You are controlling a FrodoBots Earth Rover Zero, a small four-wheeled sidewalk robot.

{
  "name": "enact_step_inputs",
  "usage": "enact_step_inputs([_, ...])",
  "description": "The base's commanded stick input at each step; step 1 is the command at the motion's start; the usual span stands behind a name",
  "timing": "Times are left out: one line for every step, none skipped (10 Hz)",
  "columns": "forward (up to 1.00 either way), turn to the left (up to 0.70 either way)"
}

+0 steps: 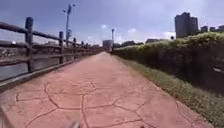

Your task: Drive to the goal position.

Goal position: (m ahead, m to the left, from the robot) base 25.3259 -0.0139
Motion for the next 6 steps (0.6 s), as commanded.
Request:
enact_step_inputs([0.70, 0.00])
enact_step_inputs([0.70, 0.00])
enact_step_inputs([0.70, 0.00])
enact_step_inputs([0.70, 0.00])
enact_step_inputs([0.70, 0.00])
enact_step_inputs([0.70, 0.00])
